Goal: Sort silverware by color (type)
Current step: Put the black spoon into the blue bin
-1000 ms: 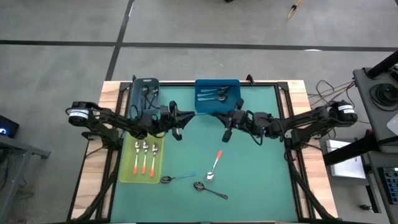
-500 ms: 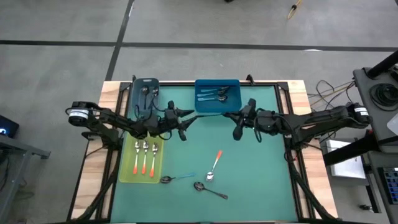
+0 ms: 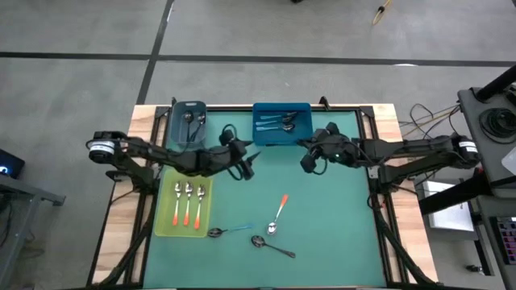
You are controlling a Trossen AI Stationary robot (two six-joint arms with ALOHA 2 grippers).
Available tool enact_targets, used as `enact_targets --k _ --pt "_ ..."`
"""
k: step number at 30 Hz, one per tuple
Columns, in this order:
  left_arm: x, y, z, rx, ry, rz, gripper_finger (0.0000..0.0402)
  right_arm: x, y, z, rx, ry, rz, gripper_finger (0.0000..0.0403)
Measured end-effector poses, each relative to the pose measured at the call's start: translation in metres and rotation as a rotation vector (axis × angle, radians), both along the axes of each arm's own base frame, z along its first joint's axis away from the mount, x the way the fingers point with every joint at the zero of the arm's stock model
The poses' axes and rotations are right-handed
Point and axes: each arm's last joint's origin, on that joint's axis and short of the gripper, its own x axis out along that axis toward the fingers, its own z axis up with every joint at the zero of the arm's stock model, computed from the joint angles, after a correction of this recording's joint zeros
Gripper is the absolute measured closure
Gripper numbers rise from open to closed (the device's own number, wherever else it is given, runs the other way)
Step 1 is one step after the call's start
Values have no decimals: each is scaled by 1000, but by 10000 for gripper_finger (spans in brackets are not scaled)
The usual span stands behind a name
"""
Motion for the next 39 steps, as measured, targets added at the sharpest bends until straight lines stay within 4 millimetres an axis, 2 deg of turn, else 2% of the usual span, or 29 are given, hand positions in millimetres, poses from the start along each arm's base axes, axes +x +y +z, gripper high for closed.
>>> enact_targets --k 7,10,15,20,26,33,39 --pt "16 0 26 17 -2 -6 200 23 -6 14 24 112 11 394" --pt "20 0 28 12 -10 -24 200 34 -7 19 32 142 28 394" --pt "28 -2 23 -23 -13 -46 200 54 -9 21 43 186 34 394" --pt "41 -8 13 -35 -53 -74 200 72 -10 11 52 237 30 394" --pt "58 -7 2 -2 -20 -65 200 87 -12 2 48 278 35 394" --pt "69 -5 -15 27 0 -17 200 89 -11 8 42 257 41 394" --pt "70 -5 -16 45 -2 -7 200 90 -9 9 37 249 51 394"
